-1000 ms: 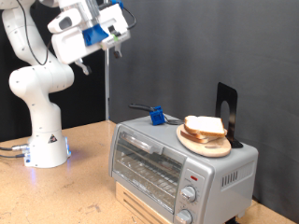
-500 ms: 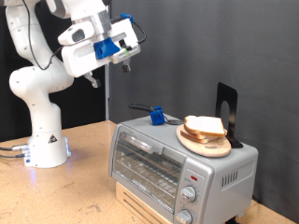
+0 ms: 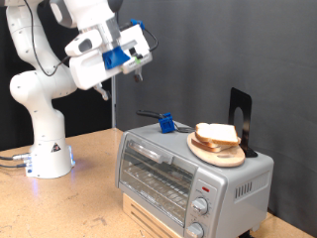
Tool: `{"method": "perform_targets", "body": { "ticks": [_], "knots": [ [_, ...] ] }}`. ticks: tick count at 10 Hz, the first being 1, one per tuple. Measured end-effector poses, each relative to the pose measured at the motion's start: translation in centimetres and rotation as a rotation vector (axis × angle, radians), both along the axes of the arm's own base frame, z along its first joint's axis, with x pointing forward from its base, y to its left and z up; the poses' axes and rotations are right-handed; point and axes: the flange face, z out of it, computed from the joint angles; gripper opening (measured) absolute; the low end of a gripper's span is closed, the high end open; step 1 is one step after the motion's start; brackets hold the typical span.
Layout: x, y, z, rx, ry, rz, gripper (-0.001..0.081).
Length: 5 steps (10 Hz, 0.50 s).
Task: Make a piece of toast with the oven
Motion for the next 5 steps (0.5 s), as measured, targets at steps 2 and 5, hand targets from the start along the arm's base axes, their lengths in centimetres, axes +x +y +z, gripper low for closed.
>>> {"method": "perform_targets", "body": {
  "ticks": [2, 5],
  "knots": [
    [0.5, 1.0, -2.5, -0.002, 0.021, 0.019, 0.0806],
    [0.4, 2.9, -6.4, -0.038, 0.052, 0.053, 0.0806]
  ]
}}
